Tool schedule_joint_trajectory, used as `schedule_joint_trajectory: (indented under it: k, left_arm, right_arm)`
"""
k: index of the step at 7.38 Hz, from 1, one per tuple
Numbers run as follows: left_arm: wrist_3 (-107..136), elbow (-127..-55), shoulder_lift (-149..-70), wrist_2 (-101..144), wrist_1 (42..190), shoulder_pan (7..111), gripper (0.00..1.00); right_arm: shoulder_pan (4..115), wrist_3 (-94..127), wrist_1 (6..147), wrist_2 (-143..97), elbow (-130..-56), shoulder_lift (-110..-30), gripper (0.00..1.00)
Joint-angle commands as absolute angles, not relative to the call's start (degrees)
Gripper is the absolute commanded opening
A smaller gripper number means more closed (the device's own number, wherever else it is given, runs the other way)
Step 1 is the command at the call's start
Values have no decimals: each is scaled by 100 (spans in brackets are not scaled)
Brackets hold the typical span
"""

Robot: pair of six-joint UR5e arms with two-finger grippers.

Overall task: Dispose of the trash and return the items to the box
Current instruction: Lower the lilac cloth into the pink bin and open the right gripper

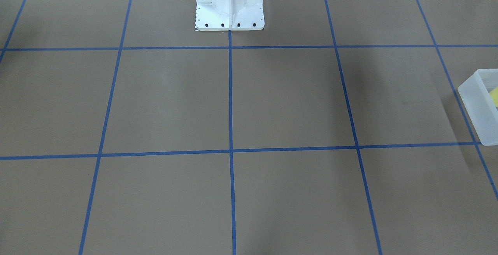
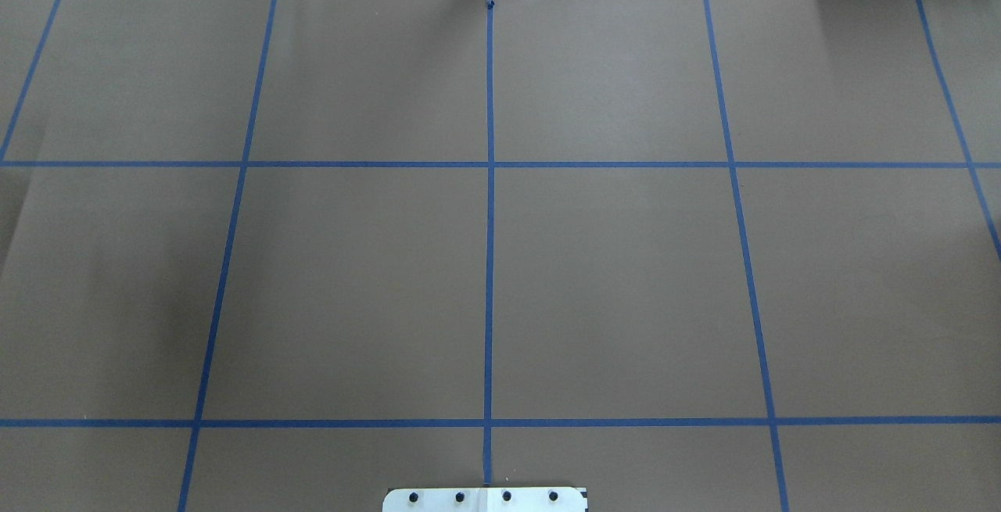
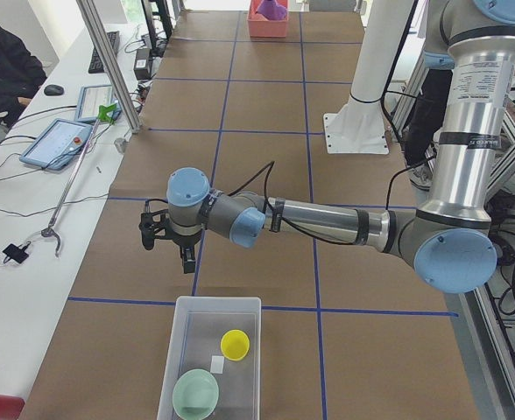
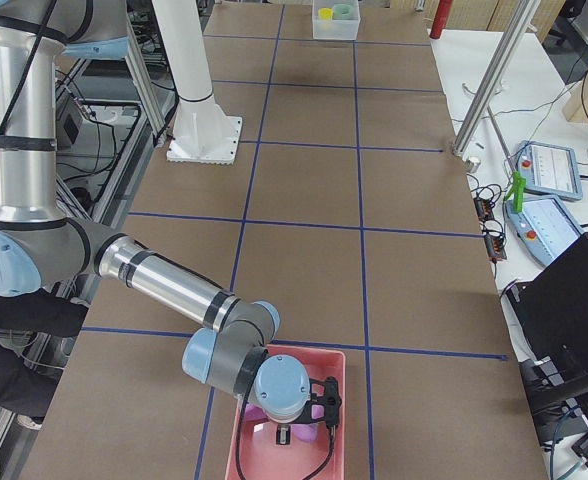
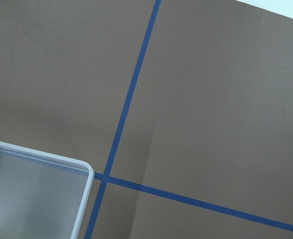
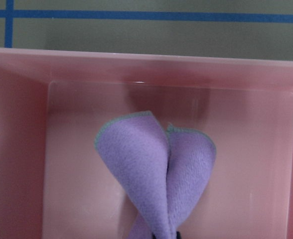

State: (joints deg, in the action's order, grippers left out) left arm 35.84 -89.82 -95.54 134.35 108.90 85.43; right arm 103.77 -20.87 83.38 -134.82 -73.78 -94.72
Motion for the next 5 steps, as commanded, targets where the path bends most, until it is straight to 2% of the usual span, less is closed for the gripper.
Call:
schedule_joint_trajectory:
  k: [1, 2, 3, 5]
  left_arm:
    - [3586, -8755, -9606, 13333, 11109, 8534, 99]
    - [3586, -8693, -9659, 13333, 11135, 8534, 99]
    - [3586, -8701, -9677, 13333, 11136, 8543, 99]
    - [3577, -8675, -9712, 13333, 11136, 8543, 99]
  right_arm:
    - [10380, -2118, 8235, -13518, -7137, -9466, 0]
    - [10380, -2092, 8201, -13500, -7102, -9431, 47]
    - [10380, -2109, 8165, -13483, -7102, -9378, 99]
    - [10380, -2083, 8174, -13456, -7102, -9090, 100]
